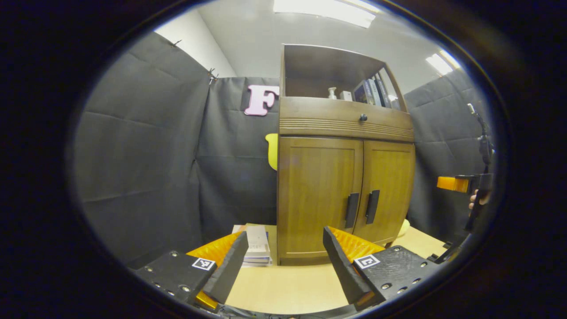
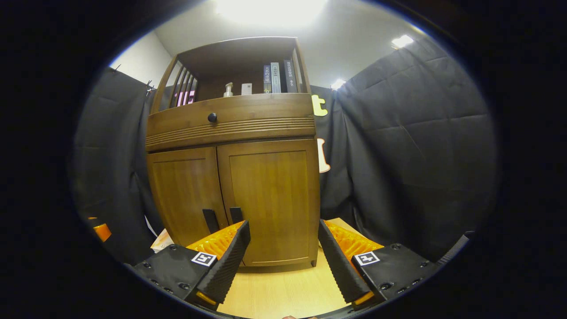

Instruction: Open the right door of the double-door shoe cabinet with the right hand, and open the left door with the left hand.

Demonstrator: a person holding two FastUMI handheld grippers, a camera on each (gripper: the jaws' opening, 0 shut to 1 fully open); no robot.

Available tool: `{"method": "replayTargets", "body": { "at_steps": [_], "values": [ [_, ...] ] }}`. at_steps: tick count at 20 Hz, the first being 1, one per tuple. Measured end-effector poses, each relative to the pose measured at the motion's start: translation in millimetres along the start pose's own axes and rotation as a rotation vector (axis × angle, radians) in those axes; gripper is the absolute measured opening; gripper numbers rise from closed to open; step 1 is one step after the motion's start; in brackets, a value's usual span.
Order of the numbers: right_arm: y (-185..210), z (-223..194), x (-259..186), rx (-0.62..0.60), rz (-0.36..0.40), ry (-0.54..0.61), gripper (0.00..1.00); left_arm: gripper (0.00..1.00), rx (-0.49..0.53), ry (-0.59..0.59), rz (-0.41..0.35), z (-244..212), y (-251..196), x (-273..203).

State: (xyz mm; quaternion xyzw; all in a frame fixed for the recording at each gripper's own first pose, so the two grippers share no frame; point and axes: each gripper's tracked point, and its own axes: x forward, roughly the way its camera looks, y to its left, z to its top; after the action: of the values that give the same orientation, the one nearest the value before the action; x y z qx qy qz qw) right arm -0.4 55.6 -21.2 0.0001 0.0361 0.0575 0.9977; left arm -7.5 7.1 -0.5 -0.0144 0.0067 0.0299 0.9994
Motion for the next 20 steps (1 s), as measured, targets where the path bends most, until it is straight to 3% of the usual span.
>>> {"method": "replayTargets", "body": {
  "at_steps": [9,10,11,20],
  "values": [
    [48,0,65,-0.026,0.133,0.019,0.97,0.99,-0.059,0.024,0.082,-2,1,-3],
    [54,-4,75,-0.027,0.149,0.03,1.0,0.99,-0.057,0.022,0.095,-2,3,-4],
    [59,-8,86,-0.035,0.162,0.041,0.94,0.99,-0.053,0.023,0.11,-3,5,-2],
    [94,-62,170,-0.077,0.24,0.134,0.94,1.0,-0.064,0.054,0.249,-10,20,-2]
  ]
}}
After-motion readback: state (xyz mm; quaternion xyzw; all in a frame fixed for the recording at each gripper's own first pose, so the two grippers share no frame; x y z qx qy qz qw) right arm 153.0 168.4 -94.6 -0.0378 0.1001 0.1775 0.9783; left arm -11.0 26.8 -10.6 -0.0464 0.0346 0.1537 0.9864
